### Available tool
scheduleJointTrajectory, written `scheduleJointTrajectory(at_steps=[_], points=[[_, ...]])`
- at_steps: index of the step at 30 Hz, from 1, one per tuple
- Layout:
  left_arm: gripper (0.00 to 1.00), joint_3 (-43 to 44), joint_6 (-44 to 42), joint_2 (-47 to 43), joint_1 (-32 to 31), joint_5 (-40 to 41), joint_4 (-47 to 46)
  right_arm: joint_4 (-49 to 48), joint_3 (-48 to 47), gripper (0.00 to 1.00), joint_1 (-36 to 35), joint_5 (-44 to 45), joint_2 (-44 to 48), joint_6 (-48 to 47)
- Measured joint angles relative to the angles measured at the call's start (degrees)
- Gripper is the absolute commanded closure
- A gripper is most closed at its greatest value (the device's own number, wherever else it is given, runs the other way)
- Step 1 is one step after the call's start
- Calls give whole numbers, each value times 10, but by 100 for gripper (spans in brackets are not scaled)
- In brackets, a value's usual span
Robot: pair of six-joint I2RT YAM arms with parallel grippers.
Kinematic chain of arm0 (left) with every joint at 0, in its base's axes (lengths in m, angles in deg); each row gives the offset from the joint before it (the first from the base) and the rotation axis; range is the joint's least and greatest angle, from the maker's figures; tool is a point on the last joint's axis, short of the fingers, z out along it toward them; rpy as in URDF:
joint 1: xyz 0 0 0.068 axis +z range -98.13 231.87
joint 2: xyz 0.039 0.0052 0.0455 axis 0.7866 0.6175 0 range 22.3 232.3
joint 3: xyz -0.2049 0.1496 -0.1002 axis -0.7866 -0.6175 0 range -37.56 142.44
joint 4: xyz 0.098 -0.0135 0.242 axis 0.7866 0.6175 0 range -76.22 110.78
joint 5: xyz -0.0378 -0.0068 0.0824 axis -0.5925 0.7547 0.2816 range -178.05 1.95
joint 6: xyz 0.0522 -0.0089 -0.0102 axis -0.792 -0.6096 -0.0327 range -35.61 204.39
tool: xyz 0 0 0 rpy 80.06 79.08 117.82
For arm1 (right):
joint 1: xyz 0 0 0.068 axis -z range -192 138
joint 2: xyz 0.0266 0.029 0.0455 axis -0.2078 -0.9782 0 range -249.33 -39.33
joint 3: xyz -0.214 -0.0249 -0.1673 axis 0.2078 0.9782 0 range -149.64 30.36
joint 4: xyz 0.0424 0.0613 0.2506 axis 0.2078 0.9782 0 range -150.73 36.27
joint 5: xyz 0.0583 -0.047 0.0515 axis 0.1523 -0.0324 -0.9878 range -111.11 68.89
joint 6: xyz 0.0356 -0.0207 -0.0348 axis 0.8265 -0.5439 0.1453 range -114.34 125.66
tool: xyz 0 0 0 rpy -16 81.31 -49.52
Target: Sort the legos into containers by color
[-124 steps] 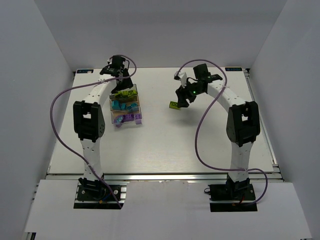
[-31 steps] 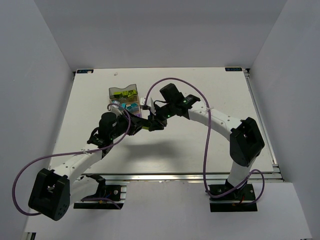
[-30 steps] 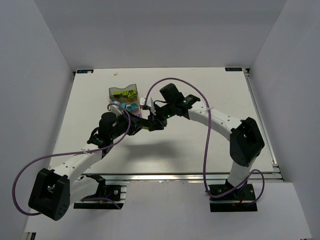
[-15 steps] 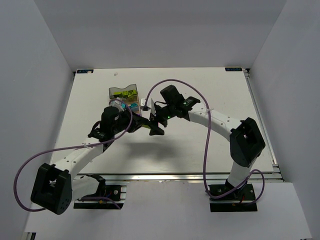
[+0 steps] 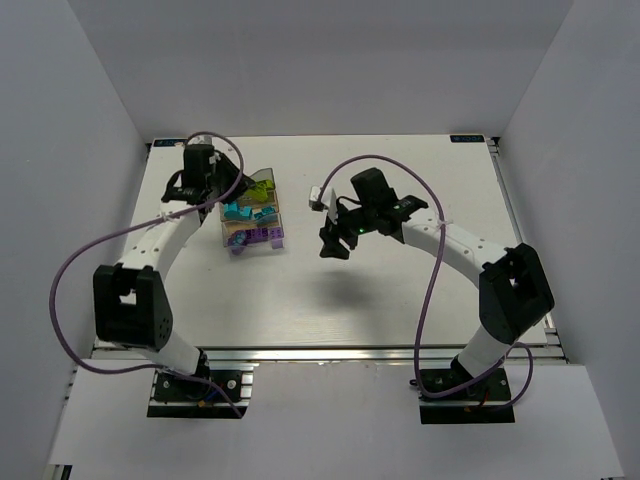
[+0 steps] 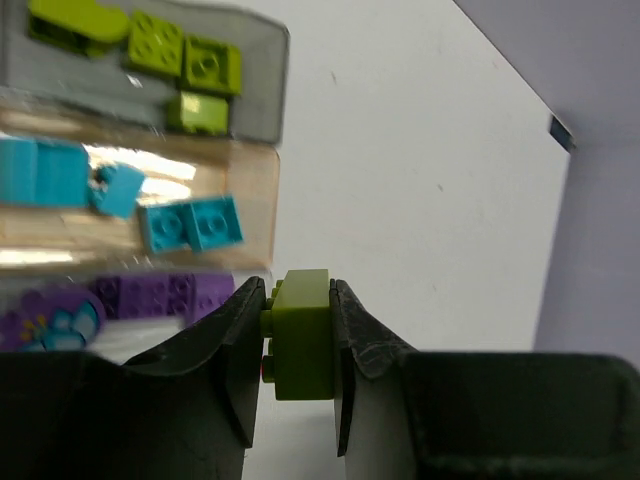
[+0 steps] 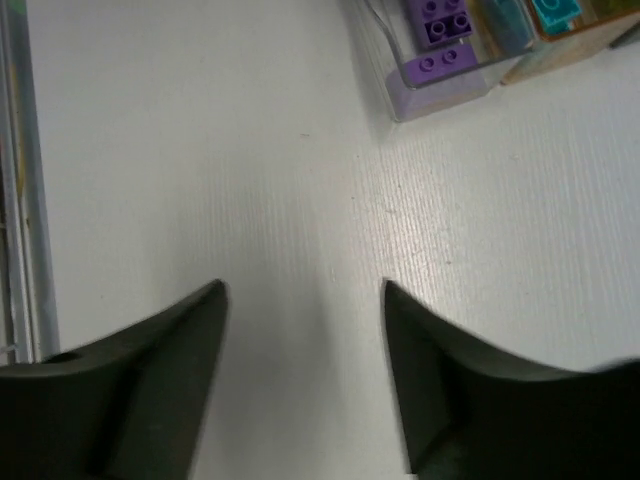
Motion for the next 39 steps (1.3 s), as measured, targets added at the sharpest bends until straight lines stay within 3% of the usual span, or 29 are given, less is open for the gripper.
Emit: scheduleJointTrajectory(at_steps=[3, 5, 13, 18, 28, 30, 31, 33, 39], points=[[98, 76, -33, 65, 5, 42, 29, -2, 8, 59, 10, -7, 2, 1], [98, 122, -53, 104, 5, 71, 49, -1, 9, 63, 14, -12, 2, 1], [97, 238, -113, 224, 9, 146, 100, -2, 9, 63, 23, -20, 3, 3], [93, 287, -137, 289, 11, 159, 112, -1, 9, 54, 28, -22, 3, 3], [42, 359, -158, 360, 12, 172, 135, 1, 9, 40, 33, -21, 3, 2], [24, 370, -163, 363, 12, 172, 137, 1, 9, 30, 33, -19, 3, 3], [19, 373, -164, 363, 12, 171, 137, 1, 9, 13, 33, -18, 3, 3], [2, 374, -168, 362, 12, 169, 135, 1, 9, 11, 34, -13, 3, 5], [2, 333, -171, 327, 12, 162, 127, 1, 9, 11, 46, -2, 3, 11]])
